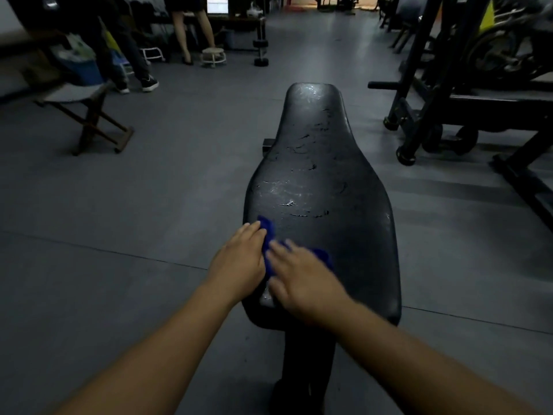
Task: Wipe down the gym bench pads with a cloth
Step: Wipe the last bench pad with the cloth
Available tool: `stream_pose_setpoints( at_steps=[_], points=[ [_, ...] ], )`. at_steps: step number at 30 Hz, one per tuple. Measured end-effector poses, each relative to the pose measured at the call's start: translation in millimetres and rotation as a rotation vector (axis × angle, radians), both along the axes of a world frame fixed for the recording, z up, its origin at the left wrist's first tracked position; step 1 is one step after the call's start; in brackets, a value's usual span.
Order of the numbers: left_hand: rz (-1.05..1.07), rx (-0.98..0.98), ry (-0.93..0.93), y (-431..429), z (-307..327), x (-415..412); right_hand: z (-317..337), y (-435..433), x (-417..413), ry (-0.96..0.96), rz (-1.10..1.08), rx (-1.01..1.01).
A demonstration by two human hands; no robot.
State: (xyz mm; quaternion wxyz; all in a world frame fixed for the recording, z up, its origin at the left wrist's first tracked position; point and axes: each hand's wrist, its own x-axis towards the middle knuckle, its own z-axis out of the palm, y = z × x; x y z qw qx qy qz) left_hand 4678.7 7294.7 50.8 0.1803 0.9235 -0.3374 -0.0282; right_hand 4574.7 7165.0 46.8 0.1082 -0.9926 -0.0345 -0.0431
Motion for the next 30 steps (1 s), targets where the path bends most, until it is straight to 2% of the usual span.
stream_pose_setpoints(
  at_steps=[2,3,7,9,12,15,17,19,22,24,27,28,30],
  points=[
    [-0.011,-0.02,0.04,8.0,3.1,0.1,1.6,3.2,-28.2,0.066,0.147,-0.019],
    [-0.026,-0.024,0.053,12.4,3.3,-2.2,2.5,-6.3,-32.2,0.065,0.145,-0.041],
    [-0.03,-0.031,0.021,25.6,3.2,-5.3,0.9,-14.6,11.3,0.038,-0.169,-0.057],
    [0.007,-0.026,0.027,32.4,5.2,0.1,0.2,22.2,36.3,0.02,-0.171,-0.01],
    [0.023,-0.015,0.046,43.1,6.4,9.4,-2.9,53.3,22.9,-0.002,0.059,0.023],
    [-0.009,-0.007,0.029,36.8,2.8,9.9,-4.4,12.9,-34.2,-0.003,0.157,-0.073],
    [-0.036,-0.023,0.022,21.1,0.7,5.2,-3.7,-34.4,-60.1,-0.047,0.018,-0.049],
    [-0.05,-0.04,0.008,5.0,-4.0,0.5,1.2,-83.3,-60.7,-0.076,-0.241,-0.04],
    [-0.013,-0.051,-0.006,-9.0,-7.7,-0.5,8.1,-93.9,-7.7,0.023,-0.5,-0.029],
    [0.014,-0.041,-0.005,-14.2,-9.0,-0.9,8.9,-64.3,17.7,0.015,-0.422,-0.054],
    [0.043,-0.029,-0.031,-20.0,-9.3,-0.7,3.1,-43.8,-1.6,0.055,-0.093,-0.052],
    [0.048,-0.021,-0.038,-22.9,-9.0,0.5,7.4,-58.0,-11.4,0.063,-0.071,-0.029],
    [0.053,0.001,-0.037,-28.6,-6.2,2.9,6.1,-105.9,-9.1,0.062,-0.201,-0.012]
  ],
)
